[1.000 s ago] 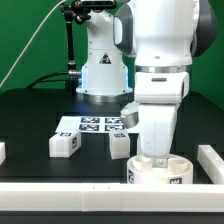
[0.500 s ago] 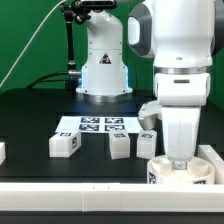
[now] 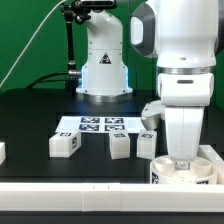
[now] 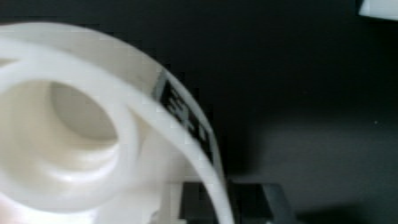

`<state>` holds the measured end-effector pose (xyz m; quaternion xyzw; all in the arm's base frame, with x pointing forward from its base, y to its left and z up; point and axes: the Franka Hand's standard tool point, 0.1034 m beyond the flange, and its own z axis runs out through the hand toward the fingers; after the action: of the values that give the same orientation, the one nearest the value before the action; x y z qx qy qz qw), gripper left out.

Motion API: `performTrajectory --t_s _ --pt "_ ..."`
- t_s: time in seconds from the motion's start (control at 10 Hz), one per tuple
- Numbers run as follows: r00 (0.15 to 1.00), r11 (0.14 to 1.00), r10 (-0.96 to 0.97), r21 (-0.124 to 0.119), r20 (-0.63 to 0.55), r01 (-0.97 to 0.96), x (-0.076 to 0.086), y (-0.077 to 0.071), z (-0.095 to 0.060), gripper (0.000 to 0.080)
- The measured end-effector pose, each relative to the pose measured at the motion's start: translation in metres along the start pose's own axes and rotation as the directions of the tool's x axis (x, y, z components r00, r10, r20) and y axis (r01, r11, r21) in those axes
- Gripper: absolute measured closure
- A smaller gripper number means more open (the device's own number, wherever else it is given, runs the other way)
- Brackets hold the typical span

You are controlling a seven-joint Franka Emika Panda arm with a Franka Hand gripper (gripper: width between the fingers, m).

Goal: Assemble stool

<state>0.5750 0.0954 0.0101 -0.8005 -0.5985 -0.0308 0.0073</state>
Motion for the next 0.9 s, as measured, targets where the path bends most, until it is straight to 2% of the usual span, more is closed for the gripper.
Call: performTrajectory --t_s 0.1,0.2,0.3,0.4,0.5,0.6,0.7,0.8,0.9 --pt "1.0 1.0 0.002 -0.002 0.0 -0.002 0.0 0.0 -0.001 0.0673" --pt "1.0 1.0 0.004 -0.012 -0.003 -0.004 0.001 0.003 -0.008 0.0477" --pt "1.0 1.0 0.008 -0.015 -0.003 -0.008 0.002 0.006 -0.016 0.0477" --pt "1.0 1.0 0.022 -0.014 0.003 -0.022 0.003 0.009 -0.026 0.0278" --pt "0.999 0.999 0.043 -0.019 0.004 -0.043 0.005 0.013 -0.038 0.0186" --pt "0.998 0.998 0.062 -0.032 -0.001 -0.062 0.006 0.016 -0.046 0.0186" --pt "0.995 0.994 0.097 -0.056 -0.013 -0.098 0.004 0.022 -0.056 0.0156" --pt "0.984 0.98 0.172 -0.097 -0.041 -0.175 -0.001 0.026 -0.065 0.0156" --pt "0.972 0.966 0.231 -0.11 -0.053 -0.235 -0.007 0.019 -0.067 0.015"
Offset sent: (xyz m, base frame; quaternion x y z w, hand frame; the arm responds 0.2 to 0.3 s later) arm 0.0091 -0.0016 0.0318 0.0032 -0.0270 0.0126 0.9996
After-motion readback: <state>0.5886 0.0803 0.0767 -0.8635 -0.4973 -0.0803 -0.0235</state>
